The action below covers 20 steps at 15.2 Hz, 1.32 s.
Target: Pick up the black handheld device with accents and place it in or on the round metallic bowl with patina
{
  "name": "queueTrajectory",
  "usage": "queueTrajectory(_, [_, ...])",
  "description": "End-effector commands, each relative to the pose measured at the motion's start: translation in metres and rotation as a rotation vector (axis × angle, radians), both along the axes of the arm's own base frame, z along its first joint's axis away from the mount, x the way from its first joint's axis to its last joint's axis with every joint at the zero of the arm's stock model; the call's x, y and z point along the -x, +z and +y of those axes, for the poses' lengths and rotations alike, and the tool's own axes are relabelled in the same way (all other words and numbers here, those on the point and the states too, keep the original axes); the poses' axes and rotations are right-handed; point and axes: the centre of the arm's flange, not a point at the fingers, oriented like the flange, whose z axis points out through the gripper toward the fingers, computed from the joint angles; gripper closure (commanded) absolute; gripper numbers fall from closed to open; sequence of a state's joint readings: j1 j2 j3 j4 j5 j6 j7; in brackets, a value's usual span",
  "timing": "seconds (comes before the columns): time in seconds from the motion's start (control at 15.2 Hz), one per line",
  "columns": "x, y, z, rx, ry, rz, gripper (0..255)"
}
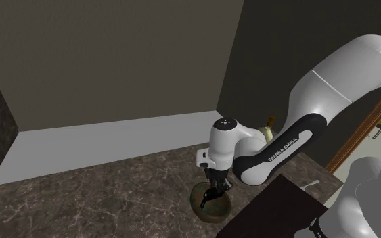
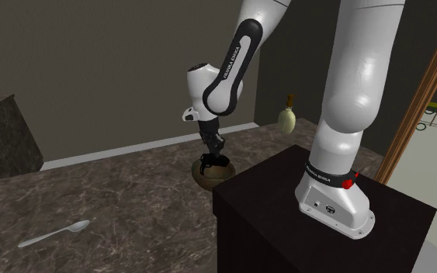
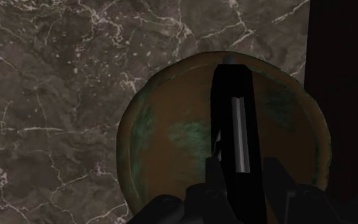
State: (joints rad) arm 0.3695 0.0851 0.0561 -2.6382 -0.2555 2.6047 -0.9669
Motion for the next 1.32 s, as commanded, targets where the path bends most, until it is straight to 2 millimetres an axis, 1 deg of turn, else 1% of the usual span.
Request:
queueTrajectory(0.0, [0.001, -0.001, -0.001, 0.002, 0.000, 0.004, 255])
queueTrajectory(0.13, [0.001, -0.001, -0.001, 0.002, 0.000, 0.004, 255])
queueTrajectory(0.2, [0.001, -0.001, -0.001, 0.002, 0.000, 0.004, 0])
queueTrajectory(0.53, [0.001, -0.001, -0.001, 0.002, 0.000, 0.004, 0])
queueTrajectory(0.73, [-0.001, 0.038, 0.006, 0.002, 0.000, 0.004, 0])
queueTrajectory(0.79, [-0.001, 0.048, 0.007, 0.002, 0.000, 0.004, 0])
queueTrajectory(1.25, [-0.001, 0.048, 0.007, 0.002, 0.000, 0.004, 0])
